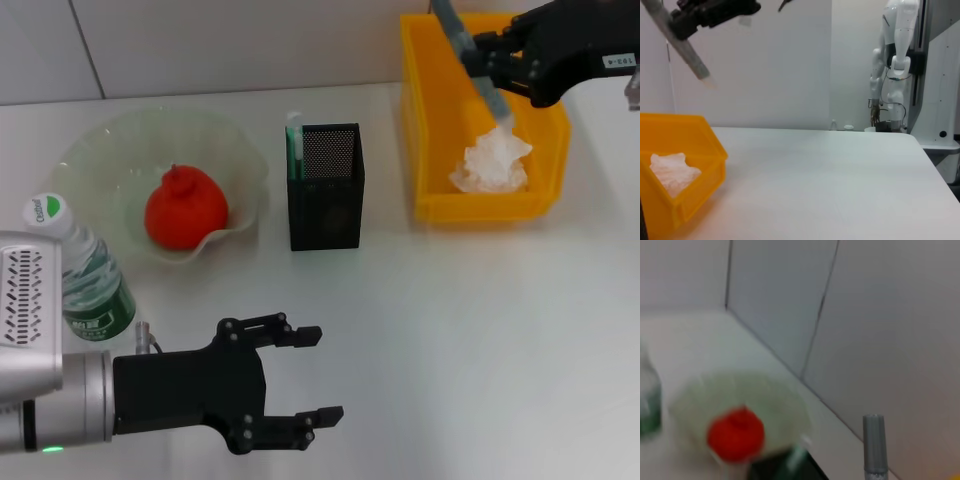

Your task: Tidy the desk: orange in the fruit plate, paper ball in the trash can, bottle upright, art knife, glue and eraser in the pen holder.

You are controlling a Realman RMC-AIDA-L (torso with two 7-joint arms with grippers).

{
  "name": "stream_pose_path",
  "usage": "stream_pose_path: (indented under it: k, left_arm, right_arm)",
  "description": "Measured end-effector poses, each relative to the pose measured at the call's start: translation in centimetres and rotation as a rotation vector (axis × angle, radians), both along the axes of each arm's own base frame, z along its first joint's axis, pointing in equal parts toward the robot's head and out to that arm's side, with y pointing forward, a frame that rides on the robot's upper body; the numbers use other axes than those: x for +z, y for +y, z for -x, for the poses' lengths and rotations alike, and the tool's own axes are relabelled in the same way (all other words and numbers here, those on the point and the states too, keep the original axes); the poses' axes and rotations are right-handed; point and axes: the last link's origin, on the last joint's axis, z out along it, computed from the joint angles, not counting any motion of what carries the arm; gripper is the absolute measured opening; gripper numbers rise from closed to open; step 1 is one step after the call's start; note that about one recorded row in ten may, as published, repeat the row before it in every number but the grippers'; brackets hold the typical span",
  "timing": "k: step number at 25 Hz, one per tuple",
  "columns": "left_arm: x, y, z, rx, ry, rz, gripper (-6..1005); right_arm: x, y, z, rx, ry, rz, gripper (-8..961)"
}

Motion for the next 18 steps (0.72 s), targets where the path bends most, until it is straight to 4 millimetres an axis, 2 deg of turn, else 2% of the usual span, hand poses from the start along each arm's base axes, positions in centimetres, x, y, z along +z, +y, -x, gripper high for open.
stream_pose_path:
  k: [2,3,11,12,18]
  left_arm:
    - [0.0,0.0,0.0,0.002,0.001,0.001,773]
    - [-0.1,-0.1,0.1,0.004,0.002,0.003,773]
    - [-0.3,-0.3,0.5,-0.006,0.005,0.000,773]
    - [-0.4,-0.3,0.5,-0.011,0.005,-0.004,773]
    - [-0.4,-0.4,0.6,-0.014,-0.001,-0.009,773]
  right_arm:
    - [-0.4,0.1,1.0,0.037,-0.198,-0.035,110]
    - [-0.4,0.1,1.0,0.037,-0.198,-0.035,110]
    - [-2.4,0.6,2.8,0.115,-0.692,-0.100,110]
    - [-3.1,0.6,3.3,0.144,-0.769,-0.087,110]
    - [-4.0,0.5,5.5,0.214,-0.832,-0.030,110]
